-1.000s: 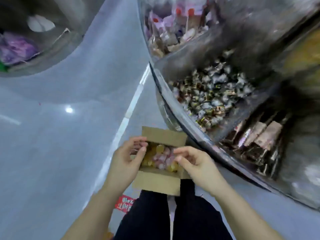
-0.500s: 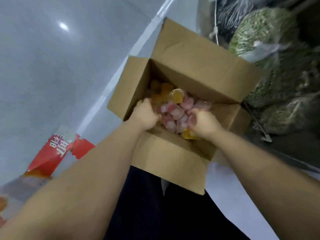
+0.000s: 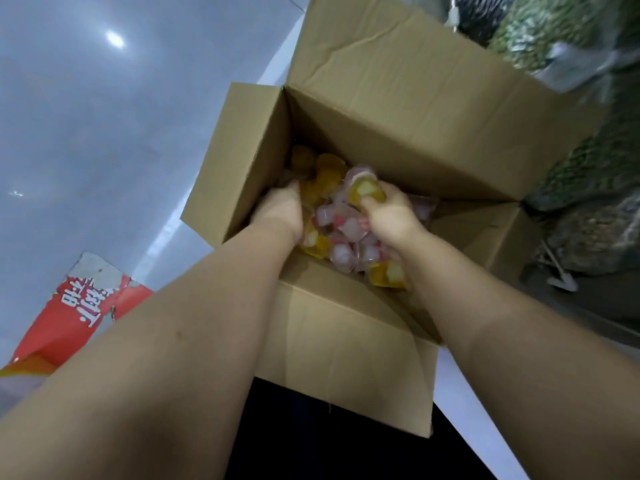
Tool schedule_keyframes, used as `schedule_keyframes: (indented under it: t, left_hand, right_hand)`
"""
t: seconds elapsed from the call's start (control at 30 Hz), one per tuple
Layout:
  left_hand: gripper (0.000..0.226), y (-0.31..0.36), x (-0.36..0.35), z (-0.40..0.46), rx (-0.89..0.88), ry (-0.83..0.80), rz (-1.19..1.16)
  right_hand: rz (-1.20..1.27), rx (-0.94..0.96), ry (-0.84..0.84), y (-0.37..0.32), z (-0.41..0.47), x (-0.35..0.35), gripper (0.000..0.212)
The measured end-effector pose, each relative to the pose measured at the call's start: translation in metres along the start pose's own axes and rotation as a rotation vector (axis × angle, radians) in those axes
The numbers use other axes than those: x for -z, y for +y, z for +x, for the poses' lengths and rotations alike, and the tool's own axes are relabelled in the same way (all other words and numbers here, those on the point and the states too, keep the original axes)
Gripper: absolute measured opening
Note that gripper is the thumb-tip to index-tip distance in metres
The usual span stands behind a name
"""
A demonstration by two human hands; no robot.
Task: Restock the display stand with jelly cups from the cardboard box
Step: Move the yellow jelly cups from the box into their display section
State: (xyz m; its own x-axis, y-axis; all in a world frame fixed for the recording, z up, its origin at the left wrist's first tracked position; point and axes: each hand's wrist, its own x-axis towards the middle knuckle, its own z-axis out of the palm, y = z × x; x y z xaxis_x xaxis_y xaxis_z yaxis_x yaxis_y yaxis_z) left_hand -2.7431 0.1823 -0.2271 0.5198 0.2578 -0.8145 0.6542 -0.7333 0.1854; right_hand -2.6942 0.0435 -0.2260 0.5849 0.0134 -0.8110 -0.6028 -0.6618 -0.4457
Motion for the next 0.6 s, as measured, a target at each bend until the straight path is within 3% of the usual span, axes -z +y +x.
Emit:
schedule_keyframes:
  t: [0.07, 0.17, 0.2, 0.3, 0.4, 0.47, 0.53, 0.6]
  left_hand:
    - [0.062, -0.002, 0.007, -0.022, -0.048, 0.054, -0.141]
    - [0.066, 0.0, 0.024, -0.073, -0.122, 0.085, -0.529]
    - [0.069, 0.003, 0.033, -0.096, -0.129, 0.06, -0.687]
    - [0.068, 0.019, 0.077, -0.174, -0.129, 0.016, -1.028]
    - [0.065, 0.044, 0.144, -0.255, -0.206, 0.0, -1.151]
    - [0.059, 0.068, 0.194, -0.308, -0.329, 0.007, -1.22]
    - [0.051, 0.097, 0.243, -0.359, -0.463, 0.065, -1.206]
    - [0.046, 0.126, 0.287, -0.402, -0.609, 0.129, -1.129]
  right_hand:
    - [0.297, -0.113, -0.062, 0.004, -0.028, 0.016, 0.041]
    - [0.681, -0.244, -0.166, -0.005, -0.085, 0.039, 0.019]
    - [0.767, -0.268, -0.19, -0.012, -0.107, 0.048, 0.011]
    - [0.905, -0.263, -0.235, -0.042, -0.188, 0.078, 0.016]
    - [0.879, -0.049, -0.291, -0.089, -0.276, 0.123, 0.02]
    - [0.768, 0.14, -0.312, -0.126, -0.331, 0.155, 0.041]
    - [0.691, 0.293, -0.239, -0.162, -0.382, 0.188, 0.052]
    - [0.634, 0.437, -0.114, -0.196, -0.425, 0.216, 0.052]
